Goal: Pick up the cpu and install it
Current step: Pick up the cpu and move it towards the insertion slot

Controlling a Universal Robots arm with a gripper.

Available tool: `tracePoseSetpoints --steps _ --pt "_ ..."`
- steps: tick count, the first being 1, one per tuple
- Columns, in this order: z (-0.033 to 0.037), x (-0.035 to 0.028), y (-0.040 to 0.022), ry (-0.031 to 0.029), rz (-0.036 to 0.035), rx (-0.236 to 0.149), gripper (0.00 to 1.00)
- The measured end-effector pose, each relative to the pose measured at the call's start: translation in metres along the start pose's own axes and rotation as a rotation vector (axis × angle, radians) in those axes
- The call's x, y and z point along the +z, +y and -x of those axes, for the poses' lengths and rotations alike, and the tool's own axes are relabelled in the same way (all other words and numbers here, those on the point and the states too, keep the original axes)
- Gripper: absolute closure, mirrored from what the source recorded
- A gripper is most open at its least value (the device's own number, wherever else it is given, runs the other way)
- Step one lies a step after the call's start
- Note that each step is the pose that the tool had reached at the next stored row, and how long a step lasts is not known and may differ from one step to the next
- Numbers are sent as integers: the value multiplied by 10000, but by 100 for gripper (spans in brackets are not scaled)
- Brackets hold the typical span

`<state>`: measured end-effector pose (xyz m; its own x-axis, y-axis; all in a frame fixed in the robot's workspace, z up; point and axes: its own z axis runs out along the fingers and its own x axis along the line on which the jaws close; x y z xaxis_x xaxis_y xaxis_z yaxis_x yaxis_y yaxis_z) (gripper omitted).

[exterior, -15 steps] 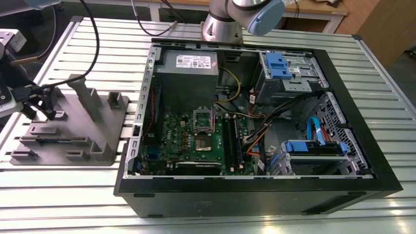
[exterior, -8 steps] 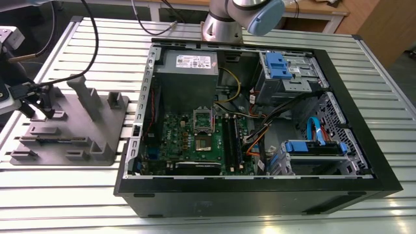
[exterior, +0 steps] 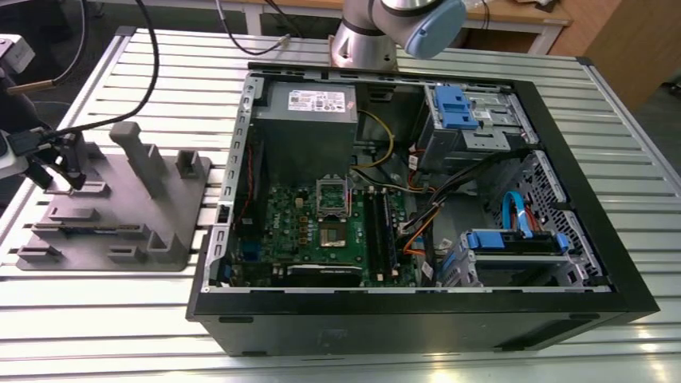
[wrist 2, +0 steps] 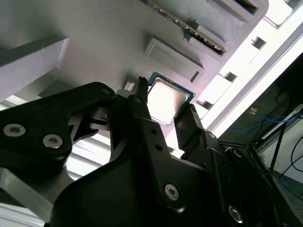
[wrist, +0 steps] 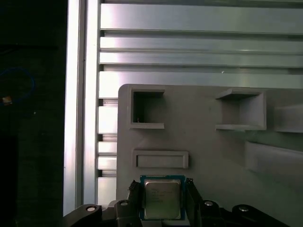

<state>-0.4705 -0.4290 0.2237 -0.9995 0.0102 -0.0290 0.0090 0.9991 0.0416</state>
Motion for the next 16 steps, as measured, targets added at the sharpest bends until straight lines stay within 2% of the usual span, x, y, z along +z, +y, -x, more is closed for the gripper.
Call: tracePoseSetpoints --steps 8,16 --pt "4 -134 6 -2 1 0 53" --pt "9 -326 14 0 0 0 53"
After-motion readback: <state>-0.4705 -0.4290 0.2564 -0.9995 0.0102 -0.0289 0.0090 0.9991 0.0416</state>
